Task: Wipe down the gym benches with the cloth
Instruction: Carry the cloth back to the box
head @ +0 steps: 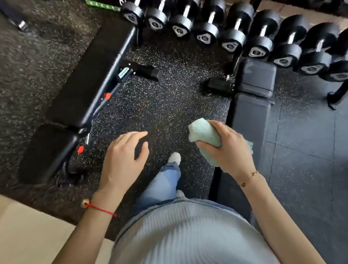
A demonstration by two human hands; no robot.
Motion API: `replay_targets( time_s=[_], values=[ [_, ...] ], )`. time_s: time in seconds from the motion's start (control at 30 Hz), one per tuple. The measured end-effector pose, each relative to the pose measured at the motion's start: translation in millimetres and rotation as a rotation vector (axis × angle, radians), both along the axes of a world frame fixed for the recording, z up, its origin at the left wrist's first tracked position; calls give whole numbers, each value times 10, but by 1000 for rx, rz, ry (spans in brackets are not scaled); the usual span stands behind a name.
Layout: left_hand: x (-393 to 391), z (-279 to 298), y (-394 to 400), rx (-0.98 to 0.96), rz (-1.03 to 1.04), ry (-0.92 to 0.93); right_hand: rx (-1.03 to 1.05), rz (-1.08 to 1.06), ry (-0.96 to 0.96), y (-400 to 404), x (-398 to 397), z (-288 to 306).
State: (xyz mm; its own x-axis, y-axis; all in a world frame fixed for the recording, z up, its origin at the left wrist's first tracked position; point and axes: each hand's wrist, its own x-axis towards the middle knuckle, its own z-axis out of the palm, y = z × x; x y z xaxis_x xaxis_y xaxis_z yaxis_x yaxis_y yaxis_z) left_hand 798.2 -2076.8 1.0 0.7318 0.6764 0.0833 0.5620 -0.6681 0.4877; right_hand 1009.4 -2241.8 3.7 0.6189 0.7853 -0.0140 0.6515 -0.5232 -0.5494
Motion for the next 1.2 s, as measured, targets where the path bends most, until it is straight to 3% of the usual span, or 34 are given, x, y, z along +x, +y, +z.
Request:
replay_targets(
  time_s=[0.3,0.63,1.2],
  values=[
    [-1166,-133,-681,-13,360,-1,-69,354,46,105,-675,-131],
    [-2267,-166,-1004,0,732,-11,-112,688,29,764,-1593,-146],
    [-4985,36,-377,-2,1113,41,-55,1037,53,2372,-4645,-194]
  ],
)
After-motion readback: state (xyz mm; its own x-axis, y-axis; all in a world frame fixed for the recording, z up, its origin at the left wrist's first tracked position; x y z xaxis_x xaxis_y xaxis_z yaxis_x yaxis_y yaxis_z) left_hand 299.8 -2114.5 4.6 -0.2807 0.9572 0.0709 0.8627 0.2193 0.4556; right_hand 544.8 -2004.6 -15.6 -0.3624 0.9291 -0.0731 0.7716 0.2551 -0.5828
